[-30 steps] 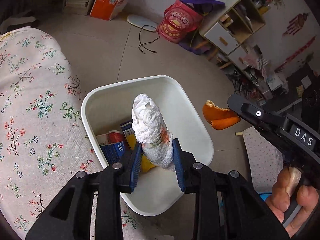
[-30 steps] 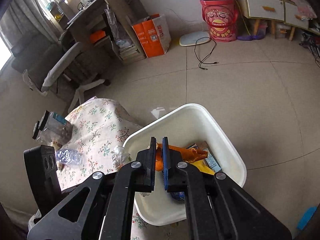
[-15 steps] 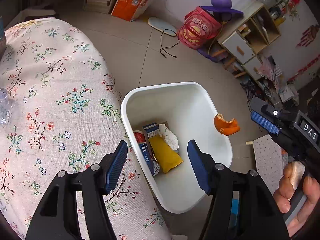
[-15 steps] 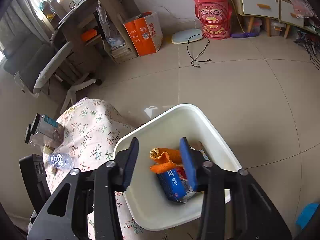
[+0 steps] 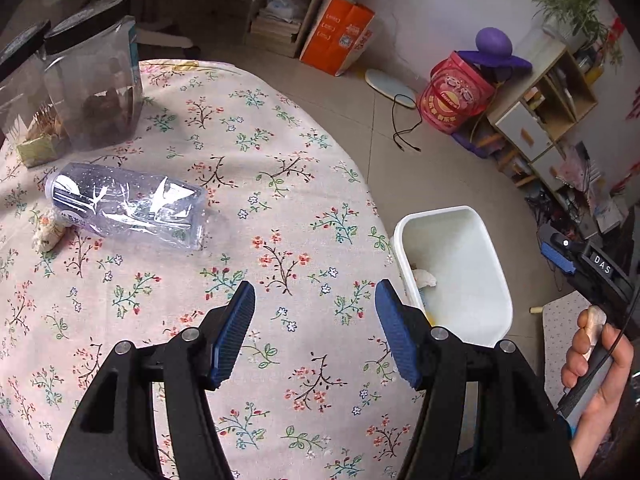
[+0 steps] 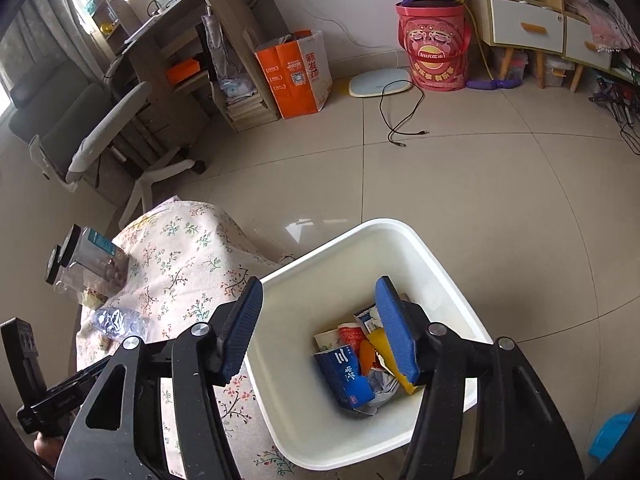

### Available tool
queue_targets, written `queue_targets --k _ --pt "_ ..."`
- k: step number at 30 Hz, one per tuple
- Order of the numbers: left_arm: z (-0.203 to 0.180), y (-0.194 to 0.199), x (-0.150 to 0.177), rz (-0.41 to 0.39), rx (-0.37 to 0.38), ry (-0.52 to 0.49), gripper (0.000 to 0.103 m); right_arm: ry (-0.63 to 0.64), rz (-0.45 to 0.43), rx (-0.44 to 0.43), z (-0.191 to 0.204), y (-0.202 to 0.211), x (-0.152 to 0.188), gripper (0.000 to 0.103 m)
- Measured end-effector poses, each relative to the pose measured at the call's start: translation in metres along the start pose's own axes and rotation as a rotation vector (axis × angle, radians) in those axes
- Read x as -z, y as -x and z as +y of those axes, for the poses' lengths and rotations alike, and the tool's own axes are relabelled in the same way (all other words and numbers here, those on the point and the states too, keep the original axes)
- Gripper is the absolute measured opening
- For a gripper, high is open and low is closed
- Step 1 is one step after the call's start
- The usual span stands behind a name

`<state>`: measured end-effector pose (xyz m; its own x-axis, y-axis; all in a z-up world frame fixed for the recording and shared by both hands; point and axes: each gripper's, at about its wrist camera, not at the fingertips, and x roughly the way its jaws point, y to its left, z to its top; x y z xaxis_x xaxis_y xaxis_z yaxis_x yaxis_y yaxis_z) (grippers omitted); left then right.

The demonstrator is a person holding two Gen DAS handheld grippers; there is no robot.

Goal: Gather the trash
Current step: 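Grasp the small white tissue ball beside the bottle with the left tool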

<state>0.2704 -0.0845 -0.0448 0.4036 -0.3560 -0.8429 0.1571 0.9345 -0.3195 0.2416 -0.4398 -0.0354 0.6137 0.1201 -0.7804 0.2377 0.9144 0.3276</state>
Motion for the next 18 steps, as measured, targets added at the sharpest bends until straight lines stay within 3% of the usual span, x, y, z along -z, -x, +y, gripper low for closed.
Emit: queue_targets --k 7,12,15,18 --pt "0.113 0.059 -0.019 -0.076 -0.172 0.154 0.066 0.101 0.016 0.001 0.032 -0.007 0.004 0.057" --pt "0.176 0.056 -0.013 -0.048 -0.227 0.242 0.066 0.23 0.032 -0.001 0.066 -0.015 0.012 0.064" --pt "0.189 0.036 -0.014 0.04 -0.265 0.214 0.066 0.302 0.04 0.006 0.084 -0.019 0.018 0.066" --pt "0.183 0.017 -0.016 0.097 -0.331 0.081 0.066 0.35 0.053 0.015 0.097 -0.025 0.023 0.067"
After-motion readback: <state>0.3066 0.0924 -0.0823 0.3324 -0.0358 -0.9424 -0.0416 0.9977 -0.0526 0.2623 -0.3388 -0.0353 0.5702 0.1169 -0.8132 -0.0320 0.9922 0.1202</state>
